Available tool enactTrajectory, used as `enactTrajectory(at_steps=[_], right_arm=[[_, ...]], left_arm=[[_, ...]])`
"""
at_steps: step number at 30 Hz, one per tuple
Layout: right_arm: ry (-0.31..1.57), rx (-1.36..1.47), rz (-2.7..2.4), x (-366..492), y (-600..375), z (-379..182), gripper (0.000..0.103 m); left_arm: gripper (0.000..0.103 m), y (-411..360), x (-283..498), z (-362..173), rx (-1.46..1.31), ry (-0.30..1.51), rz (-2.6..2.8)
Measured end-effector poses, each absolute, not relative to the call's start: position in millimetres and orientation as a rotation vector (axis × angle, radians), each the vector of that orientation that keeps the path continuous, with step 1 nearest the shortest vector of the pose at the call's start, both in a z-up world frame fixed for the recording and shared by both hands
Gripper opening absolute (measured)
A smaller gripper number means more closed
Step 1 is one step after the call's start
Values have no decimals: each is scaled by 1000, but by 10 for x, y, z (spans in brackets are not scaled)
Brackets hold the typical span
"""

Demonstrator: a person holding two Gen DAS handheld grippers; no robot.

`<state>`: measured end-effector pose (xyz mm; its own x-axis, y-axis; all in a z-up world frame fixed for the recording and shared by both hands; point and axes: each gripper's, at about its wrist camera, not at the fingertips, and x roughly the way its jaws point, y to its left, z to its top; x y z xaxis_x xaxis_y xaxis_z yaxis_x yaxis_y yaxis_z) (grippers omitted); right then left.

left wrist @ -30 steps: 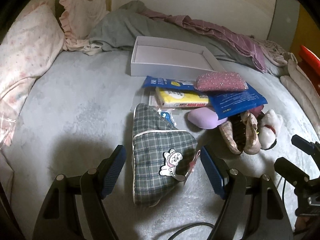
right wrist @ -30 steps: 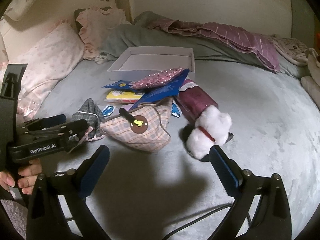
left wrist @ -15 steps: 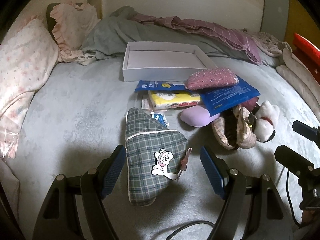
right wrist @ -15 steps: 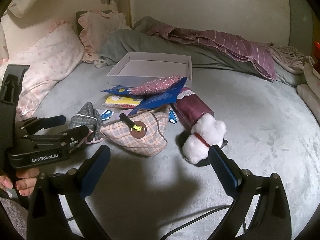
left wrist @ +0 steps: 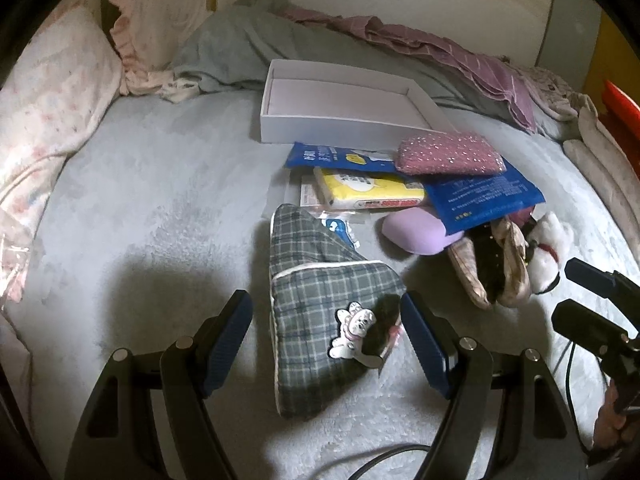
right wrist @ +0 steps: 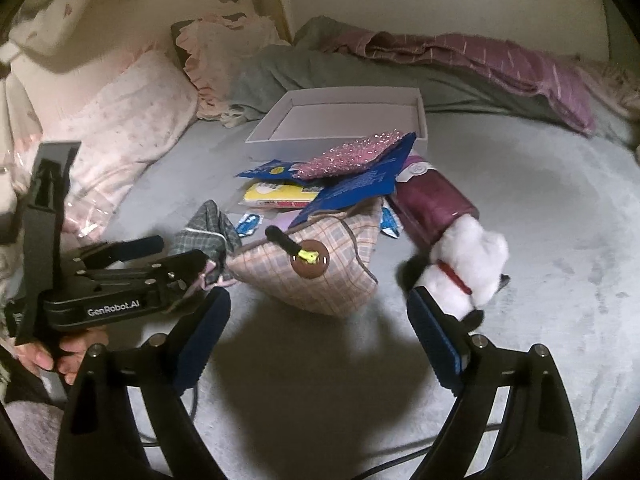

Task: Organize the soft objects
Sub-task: 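Grasp the green plaid pouch with the left tool while the right tool grasps the beige plaid pouch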

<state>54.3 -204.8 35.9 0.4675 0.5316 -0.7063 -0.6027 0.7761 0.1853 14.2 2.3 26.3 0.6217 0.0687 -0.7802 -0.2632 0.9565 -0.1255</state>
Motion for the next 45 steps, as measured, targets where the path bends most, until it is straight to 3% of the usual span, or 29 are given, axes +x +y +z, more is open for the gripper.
enactTrajectory(at_steps=[15, 18, 23, 25, 27, 29, 30, 32, 37, 45], right_arm=[[683, -236, 789, 503, -1806, 192, 90], [623, -282, 751, 472, -1741, 143, 88], [627, -322, 736, 558, -1657, 114, 79], [649, -308, 742, 617, -1655, 105, 69], [681, -298, 746, 668, -1646, 81, 46], [702, -289, 740, 703, -1647, 68, 35], [702, -286, 737, 696, -1656, 73, 28], [705, -266, 733, 688, -1697, 100, 23], [721, -211, 740, 646, -1827, 205, 19], [749, -216, 730, 561, -1928, 469, 17]], left_arm=[[74, 219, 208, 69, -373, 870, 119], [64, 229, 252, 37, -404, 866, 108], [52, 217, 300, 53, -414, 882, 103], [39, 238, 308, 67, -424, 883, 120], [31, 262, 302, 101, -439, 882, 127], [26, 269, 296, 131, -445, 887, 128], [15, 269, 289, 158, -440, 886, 134], [13, 264, 276, 204, -444, 888, 136], [6, 213, 209, 360, -428, 880, 139], [5, 208, 72, 779, -375, 826, 152]])
